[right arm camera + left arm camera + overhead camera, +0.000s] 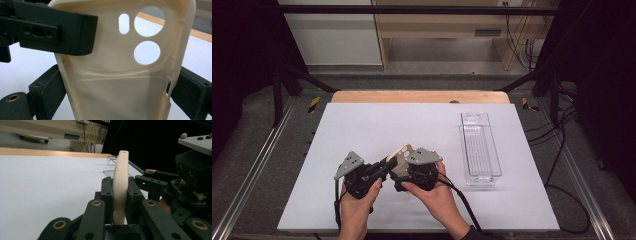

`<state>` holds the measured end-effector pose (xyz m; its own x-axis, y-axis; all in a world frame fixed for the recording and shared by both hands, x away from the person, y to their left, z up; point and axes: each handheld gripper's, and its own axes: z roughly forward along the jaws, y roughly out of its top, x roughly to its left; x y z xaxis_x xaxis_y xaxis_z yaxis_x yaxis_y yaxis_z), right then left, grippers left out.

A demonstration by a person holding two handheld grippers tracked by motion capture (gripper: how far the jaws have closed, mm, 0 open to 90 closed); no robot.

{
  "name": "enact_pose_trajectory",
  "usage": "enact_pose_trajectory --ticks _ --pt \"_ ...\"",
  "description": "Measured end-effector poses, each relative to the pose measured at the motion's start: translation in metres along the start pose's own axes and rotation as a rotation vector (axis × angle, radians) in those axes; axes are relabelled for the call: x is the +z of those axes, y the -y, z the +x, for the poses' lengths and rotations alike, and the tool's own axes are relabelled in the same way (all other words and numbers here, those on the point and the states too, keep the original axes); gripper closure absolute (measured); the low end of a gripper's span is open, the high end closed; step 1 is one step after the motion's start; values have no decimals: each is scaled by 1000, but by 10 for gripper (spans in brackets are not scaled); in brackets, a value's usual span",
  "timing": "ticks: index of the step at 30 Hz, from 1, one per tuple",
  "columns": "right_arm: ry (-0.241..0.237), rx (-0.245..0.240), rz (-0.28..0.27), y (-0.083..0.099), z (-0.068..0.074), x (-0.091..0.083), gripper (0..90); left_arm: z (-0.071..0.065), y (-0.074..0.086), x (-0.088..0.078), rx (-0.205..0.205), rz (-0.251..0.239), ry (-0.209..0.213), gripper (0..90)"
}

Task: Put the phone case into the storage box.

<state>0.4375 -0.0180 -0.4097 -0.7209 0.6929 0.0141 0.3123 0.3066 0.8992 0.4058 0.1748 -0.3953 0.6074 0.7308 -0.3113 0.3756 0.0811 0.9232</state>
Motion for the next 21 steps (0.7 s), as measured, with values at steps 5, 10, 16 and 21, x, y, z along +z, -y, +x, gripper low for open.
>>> enact_pose_trajectory --ticks 5,10,16,21 --pt "0 2 4 -2 1 4 99 2 -1 -2 -8 -2 -7 797" --pt "7 3 17 -5 4 5 110 5 -2 -4 -21 -11 2 796" --pt "22 -4 12 -12 6 1 115 4 -5 -6 -21 -32 10 790" --pt "41 20 15 -15 0 -2 117 2 -7 -6 -29 -46 9 712"
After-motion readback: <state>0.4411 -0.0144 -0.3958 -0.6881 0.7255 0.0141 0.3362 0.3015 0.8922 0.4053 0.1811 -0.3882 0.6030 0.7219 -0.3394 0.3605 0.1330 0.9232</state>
